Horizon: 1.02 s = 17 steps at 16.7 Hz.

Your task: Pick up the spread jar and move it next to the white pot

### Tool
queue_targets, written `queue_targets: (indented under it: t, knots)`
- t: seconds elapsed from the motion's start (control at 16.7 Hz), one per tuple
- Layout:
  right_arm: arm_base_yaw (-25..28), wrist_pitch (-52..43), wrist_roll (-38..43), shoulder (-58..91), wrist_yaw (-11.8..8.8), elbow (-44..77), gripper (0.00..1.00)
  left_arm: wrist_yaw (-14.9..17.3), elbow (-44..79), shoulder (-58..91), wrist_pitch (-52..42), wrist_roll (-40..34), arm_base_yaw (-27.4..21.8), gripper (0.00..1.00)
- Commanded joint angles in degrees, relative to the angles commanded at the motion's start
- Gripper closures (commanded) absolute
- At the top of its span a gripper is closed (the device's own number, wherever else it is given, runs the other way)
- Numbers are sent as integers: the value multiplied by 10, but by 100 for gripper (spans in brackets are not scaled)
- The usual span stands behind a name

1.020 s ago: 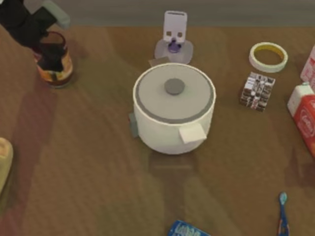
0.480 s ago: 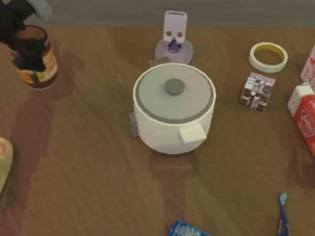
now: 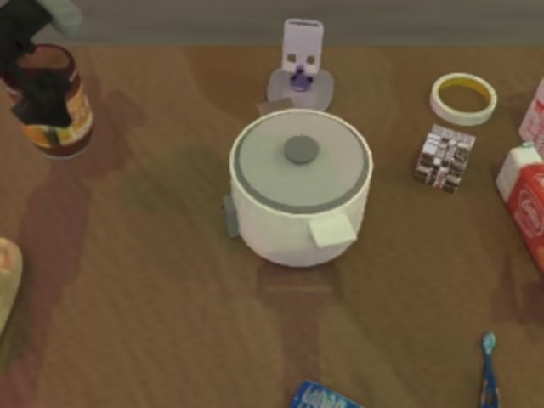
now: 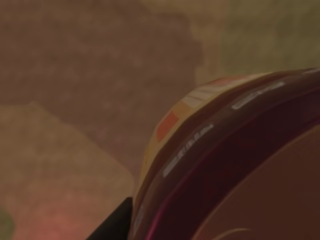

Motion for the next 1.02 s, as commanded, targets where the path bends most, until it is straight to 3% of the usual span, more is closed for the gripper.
queue_targets:
  t: [0.18, 0.36, 0.84, 1.02]
  knots:
    - [0, 0, 0, 0, 0, 0, 0, -11, -18, -8, 14, -37, -14, 100]
    - [0, 0, 0, 0, 0, 0, 0, -36, -58, -23, 44, -127, -42, 100]
    - [0, 0, 0, 0, 0, 0, 0, -134, -221, -92, 166, -507, -144, 100]
    - [0, 0, 0, 0, 0, 0, 0, -165, -277, -118, 206, -615, -178, 100]
